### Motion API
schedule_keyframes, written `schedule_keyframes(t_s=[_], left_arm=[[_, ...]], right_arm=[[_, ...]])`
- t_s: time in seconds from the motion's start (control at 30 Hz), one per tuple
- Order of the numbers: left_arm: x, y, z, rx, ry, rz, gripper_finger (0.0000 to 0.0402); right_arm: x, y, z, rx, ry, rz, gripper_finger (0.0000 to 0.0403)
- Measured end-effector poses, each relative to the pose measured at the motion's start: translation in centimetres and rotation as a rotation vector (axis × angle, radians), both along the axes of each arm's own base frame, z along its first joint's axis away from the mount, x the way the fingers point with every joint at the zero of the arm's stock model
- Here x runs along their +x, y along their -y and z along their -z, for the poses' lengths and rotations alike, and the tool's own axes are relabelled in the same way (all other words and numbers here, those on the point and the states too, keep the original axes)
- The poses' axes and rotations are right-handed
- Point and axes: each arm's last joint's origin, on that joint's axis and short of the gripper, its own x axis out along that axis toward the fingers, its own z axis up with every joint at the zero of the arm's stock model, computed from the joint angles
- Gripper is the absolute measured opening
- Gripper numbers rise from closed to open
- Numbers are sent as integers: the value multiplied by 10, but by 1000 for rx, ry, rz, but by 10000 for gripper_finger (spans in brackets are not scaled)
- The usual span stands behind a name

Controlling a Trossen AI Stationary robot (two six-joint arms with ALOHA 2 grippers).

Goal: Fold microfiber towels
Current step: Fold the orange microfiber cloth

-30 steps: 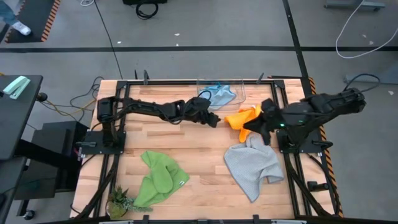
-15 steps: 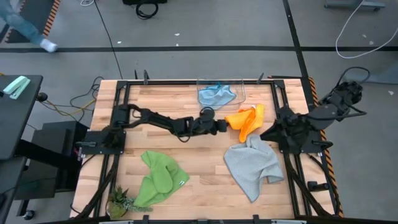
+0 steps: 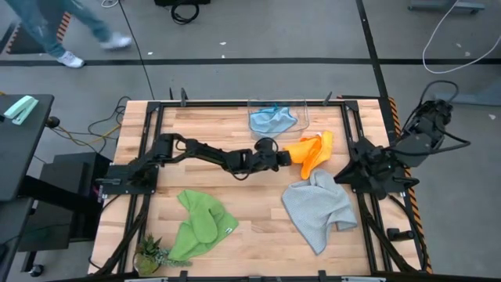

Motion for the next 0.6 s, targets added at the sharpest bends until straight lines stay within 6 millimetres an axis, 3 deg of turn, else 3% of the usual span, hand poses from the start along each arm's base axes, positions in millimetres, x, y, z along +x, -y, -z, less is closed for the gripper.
schedule_keyframes(t_s=[0.6], left_arm=[[-4,-18,6,-122,-1,-82,53]], right_arm=[[-5,-6,0,-21,10,-65,54]])
